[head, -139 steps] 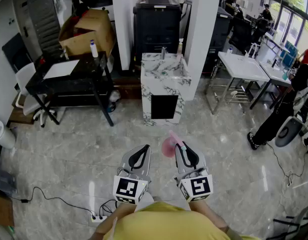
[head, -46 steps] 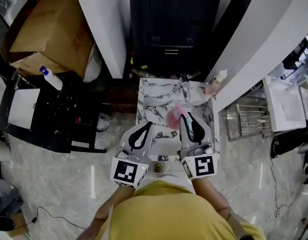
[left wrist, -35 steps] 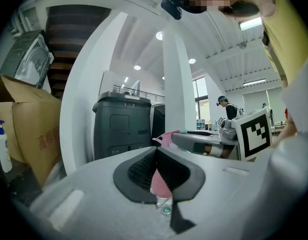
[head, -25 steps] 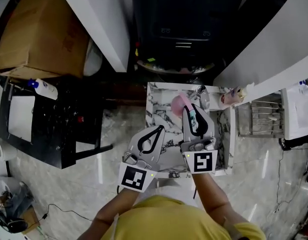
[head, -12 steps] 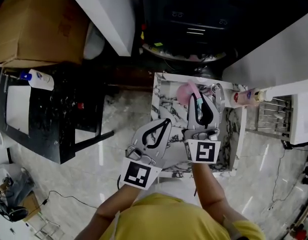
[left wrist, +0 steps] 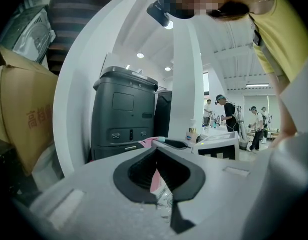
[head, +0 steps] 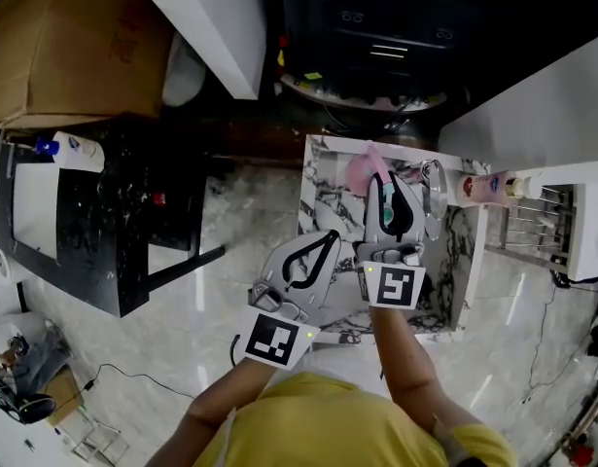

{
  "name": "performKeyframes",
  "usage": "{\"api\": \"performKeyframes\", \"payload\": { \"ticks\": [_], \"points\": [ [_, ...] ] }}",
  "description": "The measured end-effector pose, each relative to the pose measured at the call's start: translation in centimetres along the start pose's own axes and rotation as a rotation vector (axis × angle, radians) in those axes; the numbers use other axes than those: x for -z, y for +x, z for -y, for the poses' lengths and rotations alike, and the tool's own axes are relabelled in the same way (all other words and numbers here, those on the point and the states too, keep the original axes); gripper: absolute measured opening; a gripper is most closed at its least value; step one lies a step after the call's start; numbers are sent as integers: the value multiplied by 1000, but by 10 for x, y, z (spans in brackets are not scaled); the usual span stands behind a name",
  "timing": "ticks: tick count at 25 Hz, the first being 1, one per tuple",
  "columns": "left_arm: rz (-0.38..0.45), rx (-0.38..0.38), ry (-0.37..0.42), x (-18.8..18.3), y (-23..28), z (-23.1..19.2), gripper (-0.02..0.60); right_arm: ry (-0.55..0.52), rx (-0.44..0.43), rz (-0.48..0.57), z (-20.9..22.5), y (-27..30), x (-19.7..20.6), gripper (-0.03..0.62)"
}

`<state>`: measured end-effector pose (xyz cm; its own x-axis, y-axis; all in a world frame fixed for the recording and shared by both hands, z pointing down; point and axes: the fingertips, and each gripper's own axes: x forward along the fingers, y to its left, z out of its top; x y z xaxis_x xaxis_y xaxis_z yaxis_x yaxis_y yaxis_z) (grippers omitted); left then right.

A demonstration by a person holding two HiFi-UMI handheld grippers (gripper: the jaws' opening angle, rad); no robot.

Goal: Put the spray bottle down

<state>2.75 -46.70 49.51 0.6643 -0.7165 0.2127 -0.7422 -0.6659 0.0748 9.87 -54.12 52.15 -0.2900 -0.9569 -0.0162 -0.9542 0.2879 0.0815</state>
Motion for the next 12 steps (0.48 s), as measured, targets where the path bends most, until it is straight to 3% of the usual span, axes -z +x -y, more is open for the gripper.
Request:
{"api": "performKeyframes", "payload": {
  "ticks": [5, 12],
  "points": [
    [0, -19, -30, 2, -6, -3, 3, 14, 16, -22, 2, -5, 4, 74],
    [35, -26, -37, -11, -15, 3, 3, 50, 6, -154, 0, -17, 14, 187]
  ]
}}
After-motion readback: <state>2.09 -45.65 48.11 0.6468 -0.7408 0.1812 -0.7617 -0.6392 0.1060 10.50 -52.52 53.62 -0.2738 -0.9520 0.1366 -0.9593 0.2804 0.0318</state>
